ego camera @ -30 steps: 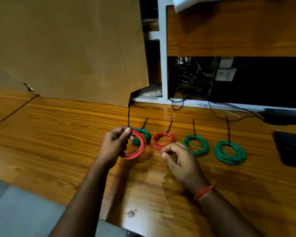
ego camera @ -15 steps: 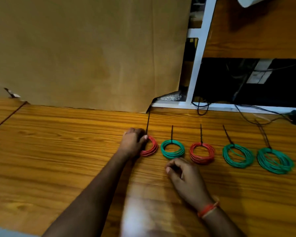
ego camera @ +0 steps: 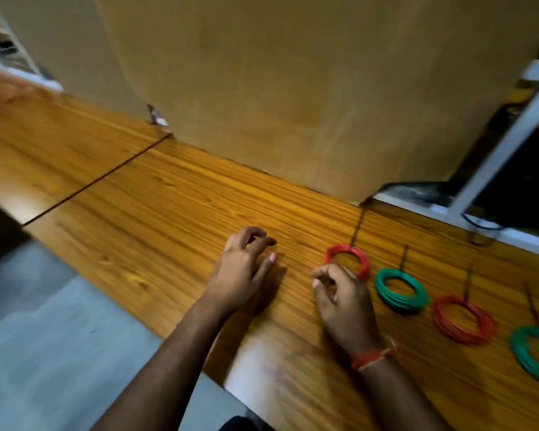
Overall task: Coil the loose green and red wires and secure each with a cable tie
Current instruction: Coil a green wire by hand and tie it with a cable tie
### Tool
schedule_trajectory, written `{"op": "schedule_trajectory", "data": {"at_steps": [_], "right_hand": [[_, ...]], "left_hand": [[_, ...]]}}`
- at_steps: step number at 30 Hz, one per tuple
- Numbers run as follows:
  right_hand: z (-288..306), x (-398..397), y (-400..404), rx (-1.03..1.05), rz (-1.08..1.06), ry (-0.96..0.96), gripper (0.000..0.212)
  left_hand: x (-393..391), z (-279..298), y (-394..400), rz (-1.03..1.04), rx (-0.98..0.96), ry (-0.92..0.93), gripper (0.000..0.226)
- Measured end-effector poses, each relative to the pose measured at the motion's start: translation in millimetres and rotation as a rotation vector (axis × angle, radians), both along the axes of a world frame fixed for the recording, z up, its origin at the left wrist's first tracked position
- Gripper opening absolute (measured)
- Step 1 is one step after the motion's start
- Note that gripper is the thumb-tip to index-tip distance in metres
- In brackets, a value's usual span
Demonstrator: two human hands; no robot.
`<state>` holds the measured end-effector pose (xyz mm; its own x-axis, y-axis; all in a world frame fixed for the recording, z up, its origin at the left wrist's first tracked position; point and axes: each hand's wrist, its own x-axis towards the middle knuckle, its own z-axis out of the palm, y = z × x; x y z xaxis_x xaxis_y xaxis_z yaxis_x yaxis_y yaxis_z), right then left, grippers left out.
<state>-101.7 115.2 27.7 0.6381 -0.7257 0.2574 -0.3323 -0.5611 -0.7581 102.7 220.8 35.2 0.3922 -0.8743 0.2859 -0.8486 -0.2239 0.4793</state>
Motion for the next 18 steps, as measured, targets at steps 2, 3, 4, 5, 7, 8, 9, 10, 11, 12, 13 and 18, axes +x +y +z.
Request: {"op": "schedule_trajectory", "data": {"at_steps": [2, 3, 4, 5, 7, 8, 9, 10, 11, 12, 13, 18], "right_hand": [[10, 39, 17, -0.061, 0.072, 0.007, 0.020], [16, 60, 27, -0.109, 0.114, 0.022, 0.026], [21, 83, 37, -0.162, 0.166, 0.045, 0.033], [25, 107, 47, -0.223, 0.228, 0.066, 0.040], [31, 159, 64, -0.328, 0.332, 0.079, 0.049], [34, 187, 73, -0.358, 0.366, 0.077, 0.051], [37, 217, 84, -0.370, 0.393, 0.070, 0.052], [40, 248, 96, -0.374, 0.418, 0.052, 0.052], [43, 280, 111, -0.372, 0.442, 0.030, 0.052], [45, 312, 127, -0.365, 0.464, 0.012, 0.051], [49, 343, 145, -0.356, 0.482, 0.001, 0.051], [62, 493, 230, -0.326, 0.561, -0.061, 0.049]], "left_hand": [[25, 13, 35, 0.101, -0.045, -0.091, 0.038], [38, 19, 52, 0.155, -0.063, -0.143, 0.036], [52, 25, 67, 0.214, -0.065, -0.189, 0.036], [65, 31, 82, 0.277, -0.059, -0.226, 0.038], [94, 39, 111, 0.403, -0.057, -0.289, 0.042], [113, 41, 127, 0.458, -0.065, -0.308, 0.044], [134, 43, 144, 0.496, -0.069, -0.314, 0.045], [157, 46, 161, 0.521, -0.070, -0.316, 0.046], [183, 49, 180, 0.539, -0.066, -0.315, 0.046], [208, 52, 200, 0.556, -0.057, -0.307, 0.046], [233, 56, 220, 0.576, -0.047, -0.296, 0.046], [357, 78, 316, 0.637, -0.020, -0.317, 0.045]]}}
